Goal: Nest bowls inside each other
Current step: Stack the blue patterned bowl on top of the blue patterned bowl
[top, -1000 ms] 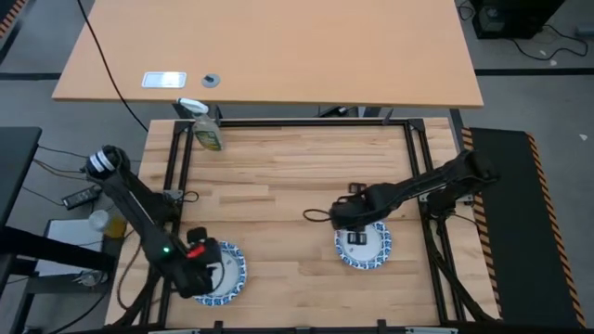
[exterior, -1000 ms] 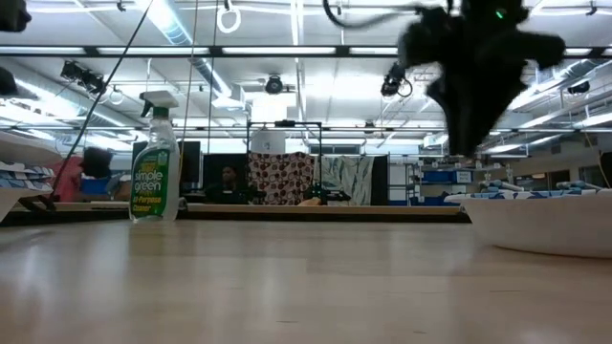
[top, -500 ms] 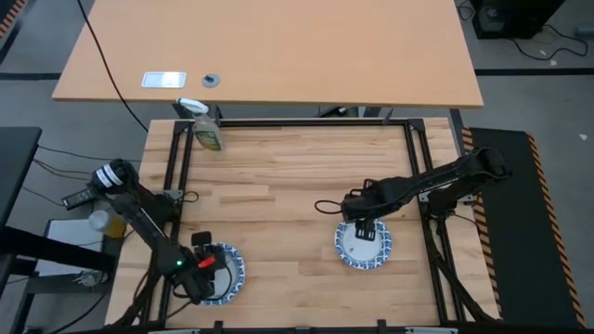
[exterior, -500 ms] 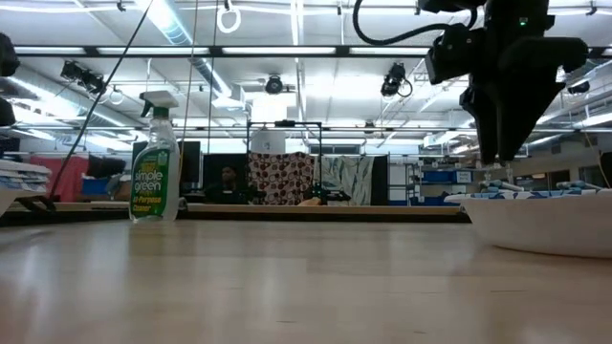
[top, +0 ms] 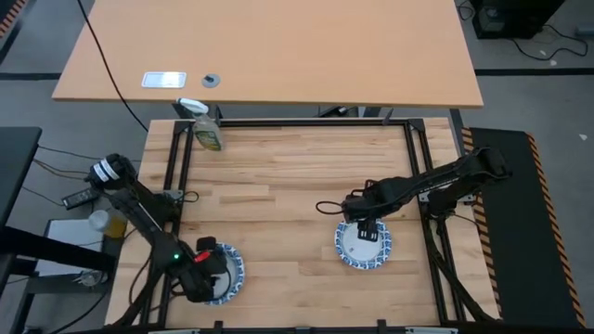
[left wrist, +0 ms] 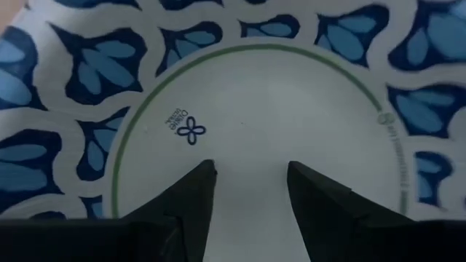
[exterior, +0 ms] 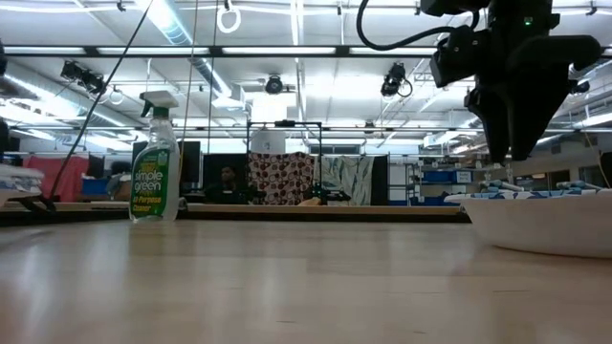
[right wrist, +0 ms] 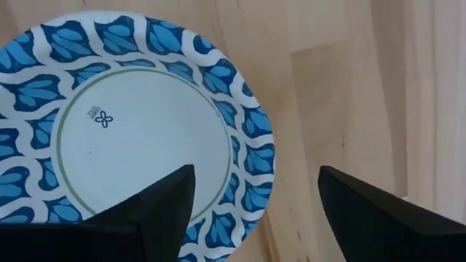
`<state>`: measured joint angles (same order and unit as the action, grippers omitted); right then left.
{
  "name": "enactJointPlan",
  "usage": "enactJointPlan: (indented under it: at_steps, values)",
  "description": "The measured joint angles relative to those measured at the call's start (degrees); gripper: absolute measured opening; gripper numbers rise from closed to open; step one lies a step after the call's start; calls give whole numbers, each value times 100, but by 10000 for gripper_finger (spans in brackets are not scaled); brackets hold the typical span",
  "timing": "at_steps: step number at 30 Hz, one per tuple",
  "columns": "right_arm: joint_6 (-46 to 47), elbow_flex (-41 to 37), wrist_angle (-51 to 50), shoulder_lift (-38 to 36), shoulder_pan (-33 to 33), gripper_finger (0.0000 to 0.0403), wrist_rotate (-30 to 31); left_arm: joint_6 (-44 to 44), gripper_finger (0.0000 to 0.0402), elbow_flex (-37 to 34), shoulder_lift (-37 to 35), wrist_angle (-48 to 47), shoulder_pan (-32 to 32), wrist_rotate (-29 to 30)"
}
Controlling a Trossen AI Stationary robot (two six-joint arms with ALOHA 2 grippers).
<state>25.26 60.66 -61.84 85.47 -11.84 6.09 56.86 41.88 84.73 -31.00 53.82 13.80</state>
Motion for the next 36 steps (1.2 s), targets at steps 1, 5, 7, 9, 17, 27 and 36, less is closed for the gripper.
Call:
enactJointPlan:
  at_steps: [1,5,7,9,17,27,36]
  values:
    - [-38,0,2,0,2,297,-7,9,181,-177,-2,223,-12,2]
    - [-127,-1,2,2,135,297,-13,184,181,-519,-81,445,-31,3]
    - [-143,-14,-41,2,259,297,-24,174,181,-479,-149,413,-35,6]
    - [-207,-116,-25,0,394,297,-141,68,181,-363,-217,270,-35,-3]
    - [-381,-963,363,7,735,286,-462,-101,181,75,-634,47,162,-62]
    - [-389,-1397,1266,7,845,213,-872,-197,181,88,-1182,-266,216,569]
    - [-132,-1482,1987,7,983,146,-1338,-525,181,88,-1340,-284,216,1168]
